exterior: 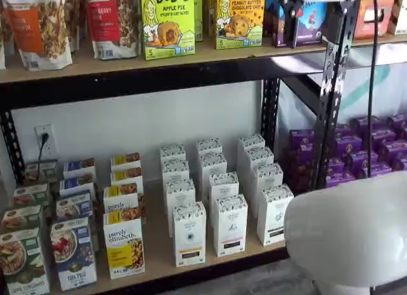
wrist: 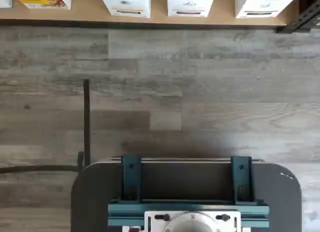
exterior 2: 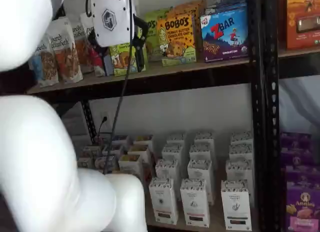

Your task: Pick up the white box with a yellow strip in the middle, on the bottom shelf, the fourth box from the left

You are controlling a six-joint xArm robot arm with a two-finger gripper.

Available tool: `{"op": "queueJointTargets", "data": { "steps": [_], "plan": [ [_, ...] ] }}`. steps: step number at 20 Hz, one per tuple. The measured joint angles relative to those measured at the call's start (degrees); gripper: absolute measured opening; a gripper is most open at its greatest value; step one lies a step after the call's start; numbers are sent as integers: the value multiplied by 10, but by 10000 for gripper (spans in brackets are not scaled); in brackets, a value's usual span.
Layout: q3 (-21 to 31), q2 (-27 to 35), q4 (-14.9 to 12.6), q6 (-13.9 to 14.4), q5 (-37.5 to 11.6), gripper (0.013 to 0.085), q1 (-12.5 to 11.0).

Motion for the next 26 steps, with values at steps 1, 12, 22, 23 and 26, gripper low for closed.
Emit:
{"op": "queueJointTargets", "data": {
  "steps": [1,12,22,23,26],
  "plan": [
    [5,-5,16,-8,-7,850,-15],
    [49,-23,37,-10,-57,850,-20],
    [152,-10,21,39,-168,850,40],
    [164,-10,14,45,-185,850,49],
    [194,-5,10,51,-226,850,57]
  ]
}}
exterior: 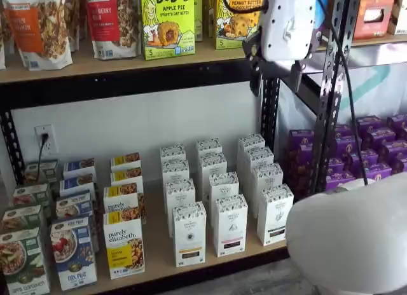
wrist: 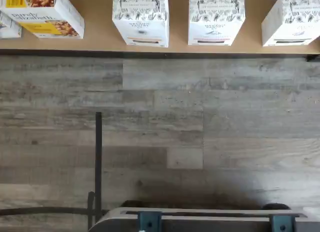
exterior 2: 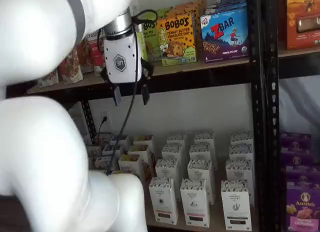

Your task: Pick up the white box with a yellow strip in the middle, on the bottom shelf, the fourth box from the left

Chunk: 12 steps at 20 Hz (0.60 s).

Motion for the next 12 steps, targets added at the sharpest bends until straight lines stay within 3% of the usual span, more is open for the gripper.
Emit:
{"op": "queueJointTargets", "data": {
  "steps": [4,12],
  "plan": [
    [35,12,-4,5,-46,850,7],
    [112,45,1,20,-183,850,30]
  ]
}}
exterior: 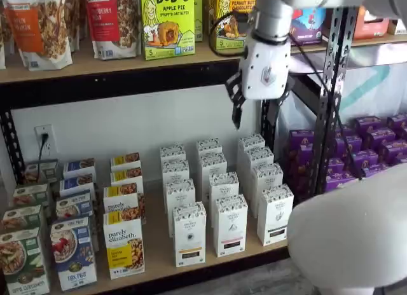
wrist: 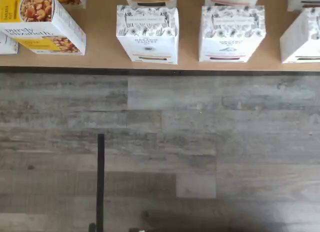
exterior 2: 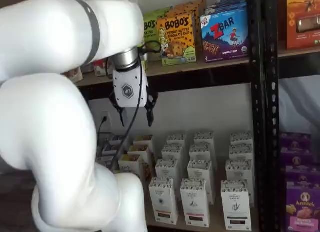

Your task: Pick up the white box with a yellow strip in the middle, on the bottom shelf, the fourth box from the left

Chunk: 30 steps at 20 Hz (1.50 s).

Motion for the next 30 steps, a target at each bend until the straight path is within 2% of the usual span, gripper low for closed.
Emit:
{"op": "queueJointTargets", "data": {
  "steps": [3,7,10,18,20,22,26,30],
  "plan": [
    [19,39,-5,22,-55,850,24],
    [32,76,-1,37,-116,850,43],
    [41,96,-13,53,-160,850,55],
    [46,190,-20,78,-281,850,80],
    [47,228,-25,87,-330,850,88],
    [44,249,-23,88,-347,850,91],
    [25,318,-36,108,-374,850,100],
    [11,390,-23,101,-432,850,105]
  ]
}}
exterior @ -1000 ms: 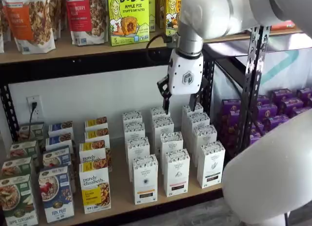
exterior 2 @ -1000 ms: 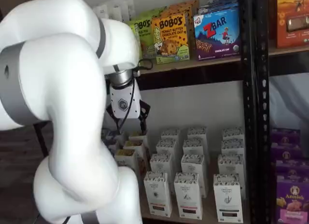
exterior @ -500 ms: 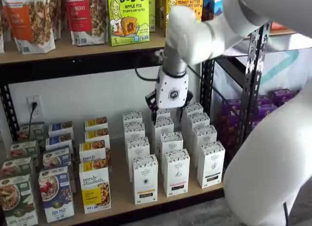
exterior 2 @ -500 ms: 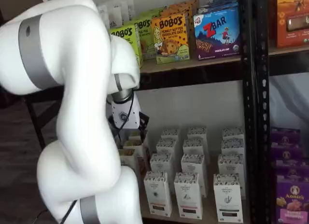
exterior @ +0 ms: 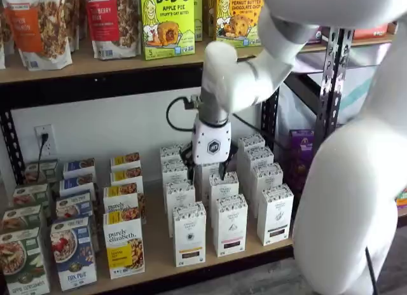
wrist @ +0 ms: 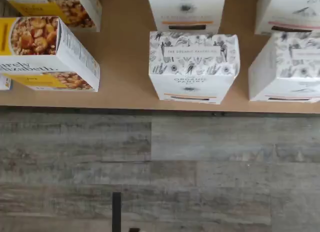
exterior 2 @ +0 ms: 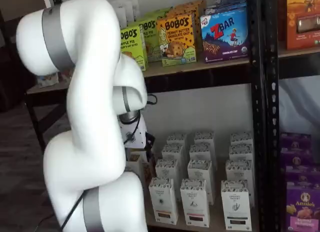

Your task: Pick up the white box with a yellow strip in the middle, on the bottom shelf, the fourth box from the left

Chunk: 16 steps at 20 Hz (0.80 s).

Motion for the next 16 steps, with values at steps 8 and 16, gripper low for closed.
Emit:
{"op": "queueJointTargets", "data": {
  "steps": [8,16],
  "plan": [
    [-47,126,-18,19,-73,850,4],
    [-83,217,-34,29,-139,850,-1]
  ]
}}
